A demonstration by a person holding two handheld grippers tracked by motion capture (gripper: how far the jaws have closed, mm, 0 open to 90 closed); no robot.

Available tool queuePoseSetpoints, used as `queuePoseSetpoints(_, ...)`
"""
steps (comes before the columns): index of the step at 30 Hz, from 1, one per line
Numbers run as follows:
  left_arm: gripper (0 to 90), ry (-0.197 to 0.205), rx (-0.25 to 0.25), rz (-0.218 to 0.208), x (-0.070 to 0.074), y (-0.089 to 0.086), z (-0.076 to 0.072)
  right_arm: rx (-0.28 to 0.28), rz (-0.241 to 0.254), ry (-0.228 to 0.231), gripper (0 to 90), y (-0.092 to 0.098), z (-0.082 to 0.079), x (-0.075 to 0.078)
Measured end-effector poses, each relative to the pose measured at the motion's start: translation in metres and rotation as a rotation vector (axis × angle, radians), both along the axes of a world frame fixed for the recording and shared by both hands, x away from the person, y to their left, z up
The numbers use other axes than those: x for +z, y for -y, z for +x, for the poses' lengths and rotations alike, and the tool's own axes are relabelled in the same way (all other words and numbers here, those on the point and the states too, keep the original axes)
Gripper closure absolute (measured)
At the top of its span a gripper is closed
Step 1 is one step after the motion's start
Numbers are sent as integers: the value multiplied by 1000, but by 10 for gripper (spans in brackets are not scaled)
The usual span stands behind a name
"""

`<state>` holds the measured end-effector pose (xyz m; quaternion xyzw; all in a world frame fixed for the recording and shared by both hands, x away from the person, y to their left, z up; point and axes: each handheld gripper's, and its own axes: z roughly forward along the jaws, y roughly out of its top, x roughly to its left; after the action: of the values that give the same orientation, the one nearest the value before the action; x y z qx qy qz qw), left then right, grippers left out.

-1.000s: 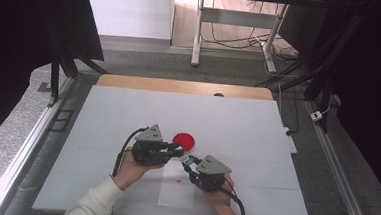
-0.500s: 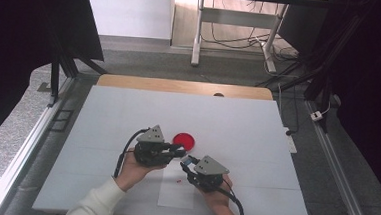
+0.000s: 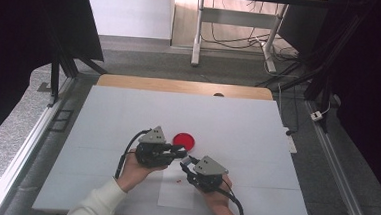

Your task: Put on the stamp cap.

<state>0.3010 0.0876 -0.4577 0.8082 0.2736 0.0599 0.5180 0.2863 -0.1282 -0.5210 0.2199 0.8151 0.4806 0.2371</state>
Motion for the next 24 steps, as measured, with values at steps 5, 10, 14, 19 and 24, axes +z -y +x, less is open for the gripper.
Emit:
queuePoseSetpoints(5,745,0,3,0,-1,1,0,-12,2,4,637,0,-1,1)
queuePoseSetpoints(10,744,0,6,-1,-2,3,-1,-12,5,8,638,0,-1,1)
queuePoseSetpoints(14,745,1,5,-1,-2,4,-1,-11,6,7,637,0,-2,1)
queuePoseSetpoints(19,745,4,4,1,-2,4,-1,-10,11,9,637,0,-2,1)
queuePoseSetpoints(24,745,6,12,0,-2,4,-1,-8,13,11,637,0,-3,1)
